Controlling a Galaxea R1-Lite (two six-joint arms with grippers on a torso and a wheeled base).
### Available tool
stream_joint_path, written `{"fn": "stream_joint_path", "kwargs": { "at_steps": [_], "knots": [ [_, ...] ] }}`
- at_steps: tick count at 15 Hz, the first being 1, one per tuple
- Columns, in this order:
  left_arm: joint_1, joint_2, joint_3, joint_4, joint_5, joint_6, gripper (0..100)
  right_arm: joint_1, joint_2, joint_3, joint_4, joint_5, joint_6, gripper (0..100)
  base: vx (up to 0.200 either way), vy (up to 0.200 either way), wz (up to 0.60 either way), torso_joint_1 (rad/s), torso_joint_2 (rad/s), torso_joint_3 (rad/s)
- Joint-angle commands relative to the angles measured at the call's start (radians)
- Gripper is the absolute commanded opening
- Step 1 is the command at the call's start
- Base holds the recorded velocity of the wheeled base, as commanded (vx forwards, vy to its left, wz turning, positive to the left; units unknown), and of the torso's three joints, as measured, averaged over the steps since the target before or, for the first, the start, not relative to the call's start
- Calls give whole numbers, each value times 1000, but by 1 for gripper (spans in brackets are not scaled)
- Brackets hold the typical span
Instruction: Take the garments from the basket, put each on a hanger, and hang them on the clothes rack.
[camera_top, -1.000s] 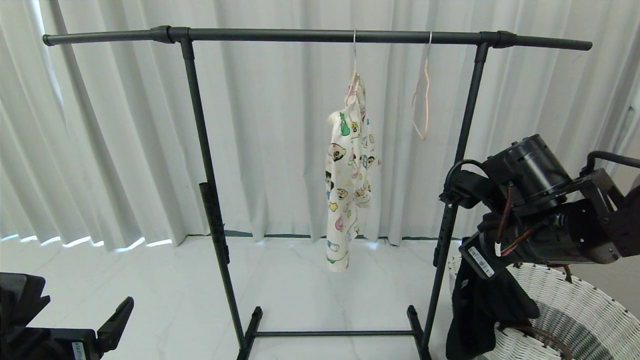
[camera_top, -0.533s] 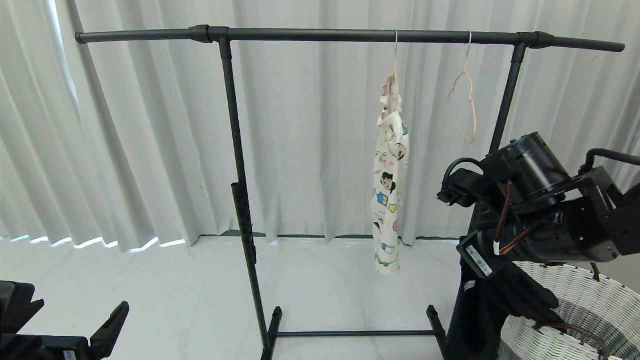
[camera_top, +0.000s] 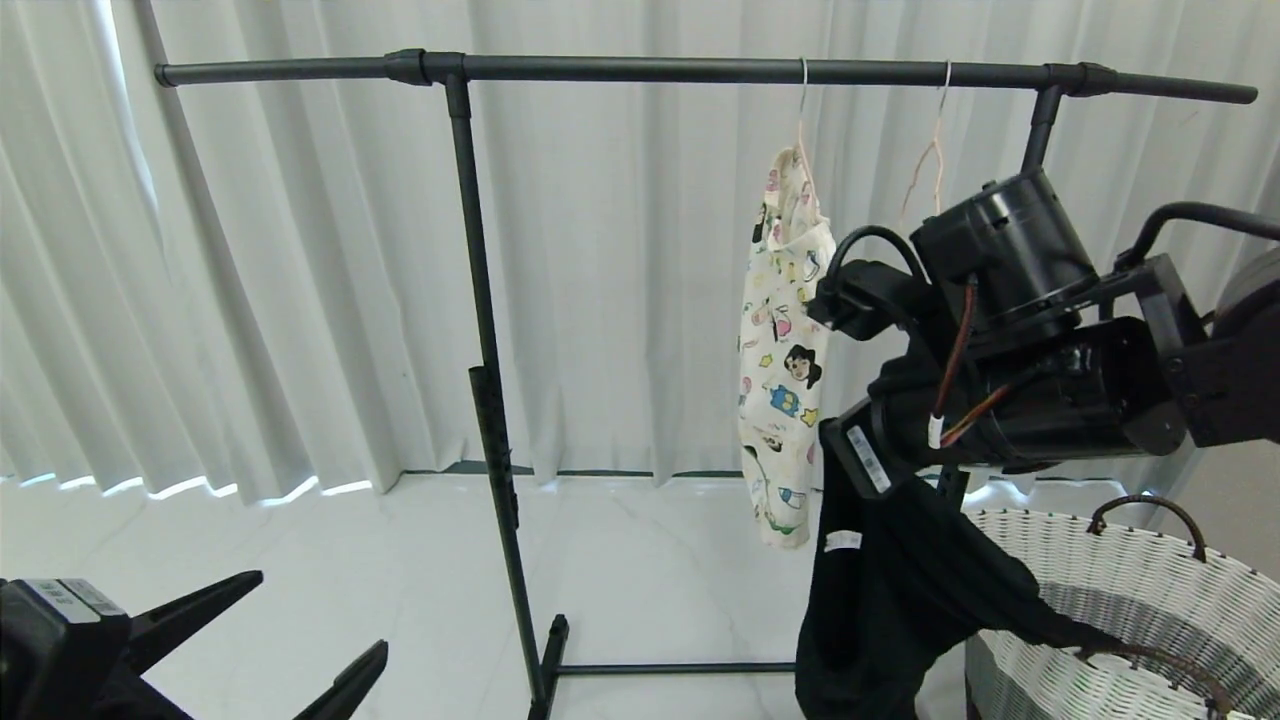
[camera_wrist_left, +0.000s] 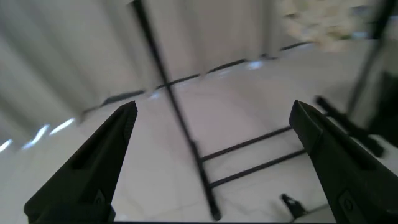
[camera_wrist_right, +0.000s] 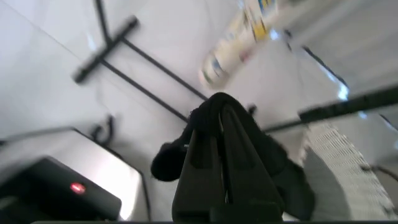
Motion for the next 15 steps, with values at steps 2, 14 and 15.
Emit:
{"fn": "stream_joint_path", "kwargs": {
  "at_steps": [2, 14, 15],
  "knots": [
    [-131, 99, -123, -1, -36, -4, 100, 73, 90, -155, 1, 11, 38, 0, 0, 0, 0, 0, 0, 0],
    [-222, 811, -592, -5, -188, -451, 100, 155, 93, -238, 4, 98, 38, 0, 0, 0, 0, 0, 0, 0],
    [-194, 827, -592, -5, -188, -451, 100, 164, 93, -247, 4, 107, 38, 0, 0, 0, 0, 0, 0, 0]
  ]
}}
